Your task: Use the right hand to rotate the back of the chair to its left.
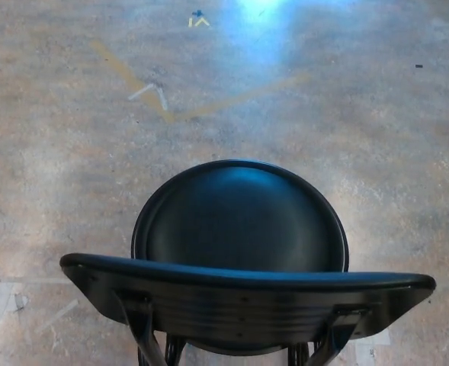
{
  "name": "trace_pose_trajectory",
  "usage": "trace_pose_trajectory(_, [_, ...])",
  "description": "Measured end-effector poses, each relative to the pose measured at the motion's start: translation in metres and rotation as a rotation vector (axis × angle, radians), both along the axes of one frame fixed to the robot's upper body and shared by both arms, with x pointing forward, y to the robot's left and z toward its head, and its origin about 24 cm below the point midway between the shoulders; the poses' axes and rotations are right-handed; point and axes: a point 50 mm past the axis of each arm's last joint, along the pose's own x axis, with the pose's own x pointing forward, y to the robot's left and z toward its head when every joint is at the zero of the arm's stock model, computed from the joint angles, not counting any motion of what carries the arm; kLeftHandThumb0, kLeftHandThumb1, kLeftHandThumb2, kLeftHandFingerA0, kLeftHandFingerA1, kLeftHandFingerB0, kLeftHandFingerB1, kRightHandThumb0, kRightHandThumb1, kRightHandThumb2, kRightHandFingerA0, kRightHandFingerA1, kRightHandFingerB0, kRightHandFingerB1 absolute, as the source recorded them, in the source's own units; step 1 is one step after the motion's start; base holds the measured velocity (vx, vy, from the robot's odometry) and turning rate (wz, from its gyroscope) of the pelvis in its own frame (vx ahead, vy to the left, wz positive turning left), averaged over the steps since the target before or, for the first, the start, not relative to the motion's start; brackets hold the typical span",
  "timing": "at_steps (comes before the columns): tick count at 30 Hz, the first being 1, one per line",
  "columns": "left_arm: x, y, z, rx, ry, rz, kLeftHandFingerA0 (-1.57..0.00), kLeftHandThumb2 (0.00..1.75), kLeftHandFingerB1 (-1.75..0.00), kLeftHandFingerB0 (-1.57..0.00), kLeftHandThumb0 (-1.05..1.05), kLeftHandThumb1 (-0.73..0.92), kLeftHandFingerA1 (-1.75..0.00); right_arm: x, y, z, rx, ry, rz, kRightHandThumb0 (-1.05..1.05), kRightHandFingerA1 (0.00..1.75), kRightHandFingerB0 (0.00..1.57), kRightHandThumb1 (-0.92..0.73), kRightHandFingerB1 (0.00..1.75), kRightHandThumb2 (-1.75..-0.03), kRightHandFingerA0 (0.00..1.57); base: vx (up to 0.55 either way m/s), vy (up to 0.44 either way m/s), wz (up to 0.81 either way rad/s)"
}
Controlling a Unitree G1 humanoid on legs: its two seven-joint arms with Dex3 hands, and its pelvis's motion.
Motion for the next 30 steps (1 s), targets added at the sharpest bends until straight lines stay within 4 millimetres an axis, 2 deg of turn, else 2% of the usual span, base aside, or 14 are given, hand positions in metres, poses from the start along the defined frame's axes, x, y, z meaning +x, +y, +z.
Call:
trace_pose_trajectory(3, [-0.001,0.000,0.000,0.000,0.003,0.002,-0.58,0.61,-0.41,-0.52,-0.48,0.70,-0.48,0.000,0.000,0.000,-0.003,0.000,-0.002,-0.77,0.85,0.00,-0.56,0.72,-1.36,0.27,0.00,0.000,0.00])
trace_pose_trajectory(4, [-0.001,0.000,0.000,0.000,0.004,0.002,-0.57,0.61,-0.40,-0.50,-0.44,0.72,-0.48,0.000,0.000,0.000,-0.004,0.001,-0.003,-1.05,1.08,0.00,-0.76,0.51,-0.87,0.00,0.00,0.000,0.00])
trace_pose_trajectory(12, [0.000,0.000,0.000,0.006,0.010,-0.020,-0.56,0.61,-0.41,-0.49,-0.48,0.72,-0.50,0.056,-0.023,0.027,-0.045,-0.284,-0.102,-1.05,0.83,0.00,-0.69,0.20,-0.82,0.00,-0.01,0.001,-0.01])
trace_pose_trajectory(14, [0.000,0.000,0.000,0.005,0.008,-0.017,-0.55,0.96,-0.55,-0.41,-0.49,0.56,-0.65,0.074,-0.028,0.038,-0.065,-0.365,-0.090,-1.05,0.91,0.00,-0.65,0.23,-0.77,0.00,0.00,0.000,0.00])
trace_pose_trajectory(15, [0.000,0.000,0.000,0.005,0.007,-0.016,-0.57,0.60,-0.42,-0.50,-0.47,0.69,-0.51,0.084,-0.030,0.044,-0.073,-0.410,-0.078,-1.05,0.83,0.00,-0.50,0.66,-1.11,0.00,0.00,0.000,0.00])
trace_pose_trajectory(16, [0.000,0.000,0.000,0.005,0.006,-0.016,-0.57,0.60,-0.41,-0.52,-0.49,0.69,-0.49,0.090,-0.031,0.048,-0.078,-0.439,-0.069,-1.05,0.76,0.00,-0.64,0.21,-0.74,0.00,0.00,0.000,0.00])
trace_pose_trajectory(18, [0.001,0.000,0.000,0.005,0.004,-0.016,-0.57,0.60,-0.41,-0.52,-0.49,0.69,-0.49,0.104,-0.034,0.059,-0.091,-0.511,-0.036,-1.05,0.76,0.00,-0.64,0.21,-0.74,0.00,0.00,0.000,0.00])
trace_pose_trajectory(19, [0.002,0.000,0.001,0.006,0.002,-0.017,-0.55,0.95,-0.54,-0.40,-0.48,0.55,-0.64,0.110,-0.034,0.063,-0.096,-0.547,-0.017,-1.05,0.80,0.00,-0.46,0.70,-1.04,0.00,0.00,0.000,0.00])
trace_pose_trajectory(21, [0.003,0.000,0.001,0.006,0.001,-0.017,-0.55,0.96,-0.54,-0.40,-0.49,0.56,-0.64,0.117,-0.033,0.069,-0.100,-0.591,0.008,-1.05,0.67,0.00,-0.66,0.51,-0.69,0.00,0.00,0.000,0.00])
trace_pose_trajectory(23, [0.003,0.000,0.001,0.005,-0.001,-0.017,-0.55,0.96,-0.55,-0.41,-0.49,0.56,-0.64,0.124,-0.031,0.075,-0.098,-0.641,0.045,-1.05,0.69,0.00,-0.52,0.63,-1.07,0.00,0.00,0.000,0.00])
trace_pose_trajectory(25, [0.004,0.000,0.001,0.005,-0.002,-0.017,-0.58,0.62,-0.42,-0.51,-0.51,0.66,-0.50,0.128,-0.029,0.079,-0.096,-0.678,0.076,-1.05,0.54,0.00,-0.70,0.54,-0.69,0.00,0.00,0.000,0.00])
trace_pose_trajectory(28, [0.004,0.000,0.001,0.005,-0.004,-0.018,-0.57,0.61,-0.41,-0.52,-0.47,0.70,-0.49,0.137,-0.024,0.088,-0.097,-0.747,0.147,-1.05,0.37,0.00,-0.62,0.48,-0.70,0.00,0.00,0.000,0.00])
trace_pose_trajectory(29, [0.005,0.000,0.001,0.005,-0.004,-0.017,-0.57,0.61,-0.41,-0.51,-0.46,0.70,-0.49,0.139,-0.022,0.090,-0.094,-0.767,0.166,-1.05,0.66,0.00,-0.50,0.62,-1.04,0.00,0.00,0.000,0.00])
trace_pose_trajectory(30, [0.005,0.000,0.001,0.005,-0.005,-0.016,-0.57,0.61,-0.41,-0.51,-0.45,0.70,-0.49,0.142,-0.021,0.093,-0.092,-0.787,0.186,-1.05,0.43,0.00,-0.68,0.40,-0.64,0.00,0.00,0.000,0.00])
